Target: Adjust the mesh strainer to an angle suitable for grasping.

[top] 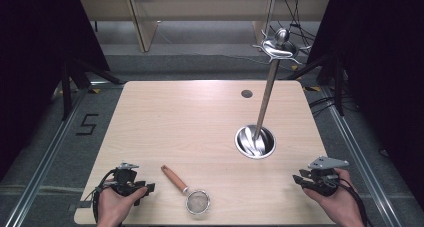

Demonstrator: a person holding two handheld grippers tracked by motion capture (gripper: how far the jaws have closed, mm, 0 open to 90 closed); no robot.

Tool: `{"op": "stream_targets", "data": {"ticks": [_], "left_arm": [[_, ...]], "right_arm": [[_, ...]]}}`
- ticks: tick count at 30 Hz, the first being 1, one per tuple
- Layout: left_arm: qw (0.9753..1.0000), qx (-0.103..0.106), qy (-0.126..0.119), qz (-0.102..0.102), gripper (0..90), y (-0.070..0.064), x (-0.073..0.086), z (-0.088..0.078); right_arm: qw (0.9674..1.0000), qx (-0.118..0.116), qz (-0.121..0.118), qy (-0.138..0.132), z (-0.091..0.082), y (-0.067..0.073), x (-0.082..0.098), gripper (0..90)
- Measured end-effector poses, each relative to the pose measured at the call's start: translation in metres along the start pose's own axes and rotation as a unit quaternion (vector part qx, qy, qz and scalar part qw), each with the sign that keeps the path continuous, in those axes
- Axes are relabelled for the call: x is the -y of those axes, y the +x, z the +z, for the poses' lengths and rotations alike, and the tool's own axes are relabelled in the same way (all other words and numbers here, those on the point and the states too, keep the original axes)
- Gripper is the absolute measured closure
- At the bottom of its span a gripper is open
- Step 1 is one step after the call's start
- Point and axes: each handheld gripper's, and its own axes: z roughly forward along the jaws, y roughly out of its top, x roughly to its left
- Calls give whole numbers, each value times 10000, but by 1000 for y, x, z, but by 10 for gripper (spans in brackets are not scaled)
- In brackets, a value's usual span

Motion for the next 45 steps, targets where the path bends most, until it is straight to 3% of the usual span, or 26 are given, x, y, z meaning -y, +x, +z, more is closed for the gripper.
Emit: {"op": "stream_targets", "data": {"ticks": [1, 2, 4, 5, 7, 9, 10, 13, 14, 15, 19, 20, 21, 25, 26, 28, 29, 34, 36, 39, 41, 43, 45], "left_arm": [[10000, 0, 0, 0, 646, 0, 0, 0], [10000, -21, 14, -40, 681, -1, -1, 2], [9998, -73, 201, 14, 776, -4, -3, 5], [9995, -137, 261, 128, 828, -6, -5, 7], [9992, -174, 350, 101, 891, -8, -7, 9], [9987, -159, 467, 130, 895, -13, -11, 14], [9977, -214, 597, 254, 895, -16, -15, 19], [9974, -262, 648, 198, 896, -22, -18, 22], [9970, -273, 682, 225, 896, -23, -19, 23], [9967, -270, 712, 265, 896, -24, -22, 25], [9966, -240, 731, 283, 896, -26, -28, 28], [9963, -233, 758, 342, 896, -26, -30, 30], [9964, -243, 726, 376, 896, -28, -35, 34], [9959, -277, 764, 394, 896, -32, -44, 39], [9962, -250, 757, 353, 896, -34, -47, 42], [9956, -271, 739, 503, 896, -37, -55, 48], [9955, -290, 734, 522, 896, -39, -59, 51], [9943, -281, 769, 680, 895, -54, -79, 65], [9928, -283, 761, 887, 895, -65, -91, 73], [9919, -225, 743, 1006, 895, -73, -97, 78], [9915, -255, 755, 1032, 895, -82, -103, 82], [9907, -151, 776, 1107, 893, -88, -107, 87], [9902, -121, 779, 1149, 891, -94, -109, 92]], "right_arm": [[10000, 0, 0, 0, 0, 0, 0, 650], [9997, -118, 202, 4, 0, 1, 0, 652], [9998, -41, 161, -52, -1, -1, 2, 653], [9993, -74, 375, 50, -3, 2, 2, 653], [9997, -67, 236, 20, -3, -1, 2, 653], [9995, -69, 317, -15, -2, 0, 4, 654], [9994, -157, 306, -22, -3, -2, 4, 655], [9998, -64, 193, -67, -4, -3, 5, 654], [9989, -101, 460, -12, -6, 1, 5, 654], [9994, -72, 325, -87, -6, -2, 7, 654], [9991, -84, 419, -58, -7, -4, 8, 654], [9988, -190, 441, -3, -8, -5, 8, 654], [9990, -61, 441, -75, -8, -5, 9, 654], [9990, -95, 442, -59, -7, -4, 8, 654], [9995, -49, 296, -82, -6, -5, 9, 654], [9993, -49, 365, -78, -6, -3, 9, 654], [9996, -66, 288, -39, -6, -4, 8, 655], [9992, -116, 391, -59, -5, -5, 7, 654], [9995, -120, 261, -90, -4, -7, 7, 654], [9992, -152, 359, -49, -4, -5, 6, 654], [9994, -153, 296, -28, -4, -6, 6, 654], [9996, -157, 233, -71, -4, -7, 7, 654], [9993, -167, 338, -79, -4, -6, 7, 653]]}}
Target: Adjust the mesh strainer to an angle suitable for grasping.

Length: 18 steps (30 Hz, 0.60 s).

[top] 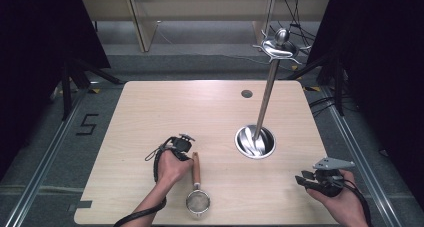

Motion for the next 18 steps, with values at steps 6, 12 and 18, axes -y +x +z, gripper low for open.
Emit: {"op": "stream_targets", "data": {"ticks": [6, 12, 18], "left_arm": [[9999, -80, -142, 7, 748, -11, -5, -3], [9992, -68, -337, -207, 578, -17, 0, -25], [9987, 114, -375, -339, 475, -25, 12, -36]], "right_arm": [[10000, -6, -41, -6, 0, -4, 1, 646], [9999, -35, 121, 1, 0, -4, 1, 633], [10000, -35, 49, 1, 1, -4, 2, 620]]}}
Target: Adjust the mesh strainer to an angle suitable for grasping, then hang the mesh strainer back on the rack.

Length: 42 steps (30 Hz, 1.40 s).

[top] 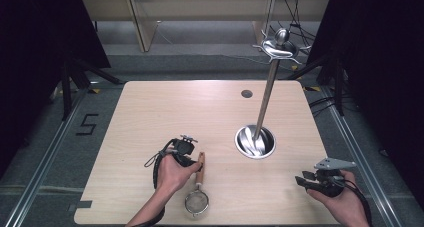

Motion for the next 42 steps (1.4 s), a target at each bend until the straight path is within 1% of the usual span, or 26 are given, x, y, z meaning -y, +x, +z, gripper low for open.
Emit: {"op": "stream_targets", "data": {"ticks": [1, 2, 4, 6, 10, 11, 12, 13, 16, 17, 19, 20, 23, 24, 25, 26, 27, 28, 29, 32, 33, 35, 38, 39, 41, 42], "left_arm": [[10000, 31, 38, -71, 464, -1, 2, -1], [10000, 47, 30, 3, 454, 0, 3, -2], [9998, 110, 62, -129, 450, -2, 7, -2], [9998, 90, 38, -159, 449, -3, 10, 0], [9998, 132, 54, -121, 442, -3, 11, 1], [9996, 147, 62, -233, 442, -5, 12, 1], [9998, 117, 108, -146, 442, -5, 12, 0], [9997, 122, 92, -206, 442, -6, 12, 1], [9999, 61, 99, -122, 440, -10, 11, 2], [9999, 43, 154, 50, 441, -11, 8, 3], [9999, 2, 126, 66, 440, -12, 7, 3], [9998, -30, 154, -115, 439, -17, 7, 3], [9998, 55, 182, 87, 434, -16, 4, 4], [9998, 55, 182, 87, 432, -16, 4, 4], [9997, 39, 192, -120, 432, -19, 5, 6], [9997, 66, 219, -122, 428, -20, 5, 7], [9997, 37, 236, 17, 425, -18, 5, 8], [9997, 37, 236, 17, 421, -18, 5, 8], [9993, 44, 316, -197, 417, -22, 5, 11], [9988, 33, 413, -267, 397, -25, 4, 16], [9988, -9, 472, -114, 397, -24, 2, 18], [9978, 1, 593, -309, 388, -28, -1, 24], [9972, -41, 704, -260, 388, -28, -3, 27], [9970, -147, 622, -439, 388, -30, -4, 31], [9970, -178, 680, -308, 396, -28, -6, 32], [9972, -220, 698, -177, 404, -25, -8, 33]], "right_arm": [[9999, -24, 99, 12, 1, 0, 0, 619], [9998, -22, 172, 4, 1, 1, 1, 618], [9999, -25, 131, 16, 1, 1, 0, 617], [9997, -43, 241, 51, 0, 2, 0, 614], [9998, -2, 181, 19, 0, 2, -1, 611], [9998, -15, 183, 22, 0, 2, -1, 610], [10000, 13, 76, 6, 0, 1, 0, 609], [10000, 13, 71, 8, 0, 1, 0, 609], [9999, -41, 113, 25, 2, 1, 0, 608], [9999, -25, 139, 52, 1, 1, 0, 608], [9999, -30, 161, 47, 1, 2, 0, 607], [9999, -19, 128, -7, 2, 1, 0, 607], [9998, -4, 193, 53, 0, 1, 0, 606], [9998, -4, 193, 53, 0, 1, 0, 606], [9998, -10, 206, 54, 1, 1, -1, 606], [9999, 0, 115, 12, 2, 0, 0, 606], [10000, -24, 76, -33, 3, 0, -2, 605], [10000, -24, 76, -33, 3, 0, -2, 605], [9997, -84, 224, 79, 2, 3, -1, 605], [9998, -69, 142, 95, 3, 2, -2, 603], [10000, -47, 20, 68, 3, 0, -2, 603], [10000, -47, 0, 57, 3, 0, -2, 602], [10000, -94, 18, 0, 3, 1, -2, 601], [9998, -99, 149, 83, 2, 3, -2, 601], [9999, -68, 112, 50, 2, 3, -2, 601], [9999, -78, 87, 41, 2, 4, -2, 600]]}}
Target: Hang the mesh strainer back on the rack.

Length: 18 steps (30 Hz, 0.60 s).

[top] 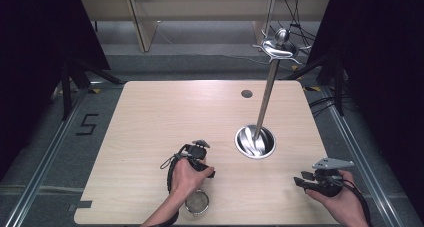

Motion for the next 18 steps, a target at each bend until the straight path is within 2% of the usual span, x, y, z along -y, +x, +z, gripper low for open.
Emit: {"op": "stream_targets", "data": {"ticks": [1, 2, 3, 4, 6, 7, 8, 9, 12, 13, 17, 18], "left_arm": [[9997, -103, 36, -220, 421, -3, 1, 2], [9997, -103, 36, -220, 428, -3, 1, 2], [9998, -106, 113, -126, 428, 0, 1, 3], [9996, -127, 157, -188, 436, 0, 1, 4], [9995, -183, 218, -157, 468, 3, 3, 5], [9997, -54, 258, -8, 480, 7, 5, 7], [9997, -54, 258, -8, 496, 7, 5, 7], [9993, -261, 275, 36, 516, 5, 6, 5], [9990, -305, 310, 43, 580, 2, 8, 4], [9987, -385, 314, 91, 592, 2, 9, 4], [9988, -372, 292, 126, 663, -1, 13, 3], [9976, -523, 150, 425, 673, 1, 16, 2]], "right_arm": [[9998, -39, 177, 45, 0, 3, -1, 600], [9998, -39, 177, 45, 0, 3, -1, 600], [9999, 48, -113, -50, 2, 0, 0, 600], [9999, 11, -116, 4, 1, 1, 0, 600], [10000, -1, -41, 48, 1, 2, -1, 600], [10000, 17, -16, 36, 1, 3, -1, 600], [10000, 17, -16, 36, 1, 3, -1, 600], [9999, 14, -108, 33, 2, 1, -1, 600], [9998, 21, -185, 0, 2, 1, -1, 599], [9999, 8, -99, 45, 1, 2, -1, 599], [10000, 12, -1, 27, 1, 4, -2, 599], [10000, 8, 13, 38, 0, 4, -2, 599]]}}
